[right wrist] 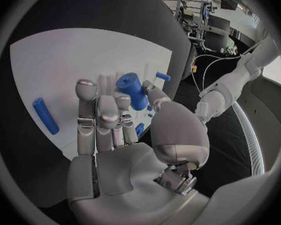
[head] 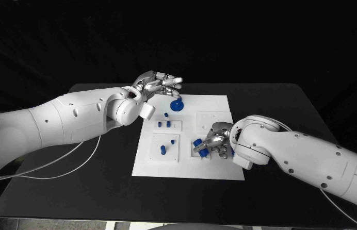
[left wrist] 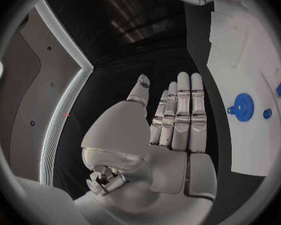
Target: Assemble the parts on the task board
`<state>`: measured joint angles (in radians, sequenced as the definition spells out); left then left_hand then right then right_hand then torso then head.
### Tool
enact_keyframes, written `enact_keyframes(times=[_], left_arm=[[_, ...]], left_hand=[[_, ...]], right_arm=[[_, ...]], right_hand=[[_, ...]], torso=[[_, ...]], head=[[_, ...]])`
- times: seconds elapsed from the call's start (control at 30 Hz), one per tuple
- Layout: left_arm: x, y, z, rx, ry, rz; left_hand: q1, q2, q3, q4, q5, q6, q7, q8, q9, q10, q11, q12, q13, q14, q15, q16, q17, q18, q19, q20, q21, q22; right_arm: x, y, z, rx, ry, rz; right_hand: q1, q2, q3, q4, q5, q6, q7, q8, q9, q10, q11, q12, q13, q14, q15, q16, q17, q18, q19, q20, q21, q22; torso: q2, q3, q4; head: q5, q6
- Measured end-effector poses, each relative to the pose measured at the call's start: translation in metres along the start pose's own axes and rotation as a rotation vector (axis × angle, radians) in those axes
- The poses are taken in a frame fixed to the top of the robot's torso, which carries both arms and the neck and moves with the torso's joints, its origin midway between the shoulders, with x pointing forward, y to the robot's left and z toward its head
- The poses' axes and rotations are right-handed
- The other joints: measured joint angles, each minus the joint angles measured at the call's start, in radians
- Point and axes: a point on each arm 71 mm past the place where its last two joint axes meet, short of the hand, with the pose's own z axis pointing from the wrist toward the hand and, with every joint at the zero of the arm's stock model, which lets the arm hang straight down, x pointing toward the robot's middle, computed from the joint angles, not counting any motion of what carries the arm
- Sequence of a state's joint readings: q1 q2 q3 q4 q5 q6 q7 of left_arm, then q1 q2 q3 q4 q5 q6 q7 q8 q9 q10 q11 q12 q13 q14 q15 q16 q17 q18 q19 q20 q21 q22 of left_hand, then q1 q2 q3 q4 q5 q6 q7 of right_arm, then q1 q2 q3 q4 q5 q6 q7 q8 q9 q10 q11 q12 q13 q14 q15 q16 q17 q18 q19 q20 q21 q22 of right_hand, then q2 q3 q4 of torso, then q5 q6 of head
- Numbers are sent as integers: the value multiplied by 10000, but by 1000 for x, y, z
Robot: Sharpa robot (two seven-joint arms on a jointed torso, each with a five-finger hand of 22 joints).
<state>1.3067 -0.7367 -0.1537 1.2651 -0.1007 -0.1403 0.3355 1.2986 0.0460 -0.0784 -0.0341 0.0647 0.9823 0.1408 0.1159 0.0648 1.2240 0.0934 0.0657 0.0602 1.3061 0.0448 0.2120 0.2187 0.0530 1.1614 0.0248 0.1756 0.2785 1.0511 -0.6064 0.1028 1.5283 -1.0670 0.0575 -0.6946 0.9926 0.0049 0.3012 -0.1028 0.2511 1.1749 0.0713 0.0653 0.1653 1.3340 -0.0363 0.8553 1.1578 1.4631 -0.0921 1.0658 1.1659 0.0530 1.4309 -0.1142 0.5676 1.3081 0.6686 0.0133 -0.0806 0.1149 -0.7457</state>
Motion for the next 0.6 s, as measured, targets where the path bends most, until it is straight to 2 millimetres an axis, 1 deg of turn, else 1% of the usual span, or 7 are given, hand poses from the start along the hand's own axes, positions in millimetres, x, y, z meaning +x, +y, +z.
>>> enact_keyframes(times=[0.03, 0.13, 0.2, 0.43, 0.5, 0.53, 0.6], left_arm=[[0, 0, 0, -4, 10, 2], [0, 0, 0, -18, 42, 5], [1, 0, 0, -25, 71, 5], [2, 0, 1, -43, 132, 9], [2, 0, 1, -48, 145, 9], [2, 0, 1, -51, 155, 8], [2, 0, 1, -55, 171, 8]], left_hand=[[0, 0, 0, 0, 0, 0, 0, 0, 0, 0, 0, 0, 0, 0, 0, 0, 0, 0, 0, 0, 0, 1], [0, 0, 0, 0, 0, 0, 0, 0, 0, 0, 0, 0, 0, 0, 0, 0, 0, 0, 0, 0, 0, 1], [0, 0, 0, 0, 0, 0, 0, 0, 0, -34, 34, 0, 0, 0, 0, -38, 0, 0, 0, 0, 0, -17], [0, 0, 28, 27, 0, -37, 37, 0, 0, -36, 36, 0, 0, 0, 0, -38, 0, 0, 0, 0, 0, -17], [0, 0, 28, 27, 0, -37, 37, 0, 0, -36, 36, 0, 0, 0, 0, -38, 0, 0, 0, 0, 0, -17], [0, 0, 28, 27, 0, -37, 37, 0, 0, -36, 36, 0, 0, 0, 0, -38, 0, 0, 0, 0, 0, -17], [0, 0, 28, 27, 0, -37, 36, 0, 0, -36, 36, 0, 0, 0, 0, -38, 0, 1, 0, 0, 0, -29]], right_arm=[[0, 0, 1, 15, -4, -44], [0, 2, 4, 27, -54, -178], [0, 3, 5, 30, -85, -261], [-1, 6, 8, 18, -159, -468], [-1, 6, 9, 35, -165, -522], [-1, 6, 9, 41, -173, -545], [0, 7, 10, 46, -182, -598]], right_hand=[[-10, 4, -35, 35, -118, 73, 3, 52, -5, 85, -50, -19, -6, 10, 7, 0, 0, 0, 0, 0, 0, 0], [-229, 17, -137, 139, -466, 248, -18, 71, -4, 208, -98, -39, -12, -3, -7, -41, -9, -2, 0, 0, 0, 0], [-286, 17, -164, 166, -510, 315, -46, 51, -11, 249, -93, -39, -20, -24, -27, -41, -13, -5, 0, 0, 0, -1], [-361, -12, -246, 250, -615, 465, -124, 7, -36, 297, -122, -76, -23, -5, -46, -41, -22, -6, 37, -37, -40, -1], [-467, -113, -329, 357, -697, 571, -213, 7, -57, 317, -142, -77, -23, -2, -49, -41, -23, -2, 37, -38, -40, -2], [-477, -103, -372, 402, -734, 628, -246, 7, -100, 329, -154, -77, -23, -2, -51, -41, -23, -2, 37, -37, -41, -2], [-502, -128, -235, 793, -885, 656, -321, 11, -102, 290, -115, -77, -23, -3, -51, -41, -23, -2, 37, -37, -116, -2]], torso=[[1, 5, -2], [4, 7, -12], [4, 7, -16], [4, -4, -12], [4, -6, -12], [5, -6, -10], [6, -5, -6]], head=[[6, 5], [28, 16], [36, 22], [39, 30], [39, 30], [39, 30], [45, 25]])
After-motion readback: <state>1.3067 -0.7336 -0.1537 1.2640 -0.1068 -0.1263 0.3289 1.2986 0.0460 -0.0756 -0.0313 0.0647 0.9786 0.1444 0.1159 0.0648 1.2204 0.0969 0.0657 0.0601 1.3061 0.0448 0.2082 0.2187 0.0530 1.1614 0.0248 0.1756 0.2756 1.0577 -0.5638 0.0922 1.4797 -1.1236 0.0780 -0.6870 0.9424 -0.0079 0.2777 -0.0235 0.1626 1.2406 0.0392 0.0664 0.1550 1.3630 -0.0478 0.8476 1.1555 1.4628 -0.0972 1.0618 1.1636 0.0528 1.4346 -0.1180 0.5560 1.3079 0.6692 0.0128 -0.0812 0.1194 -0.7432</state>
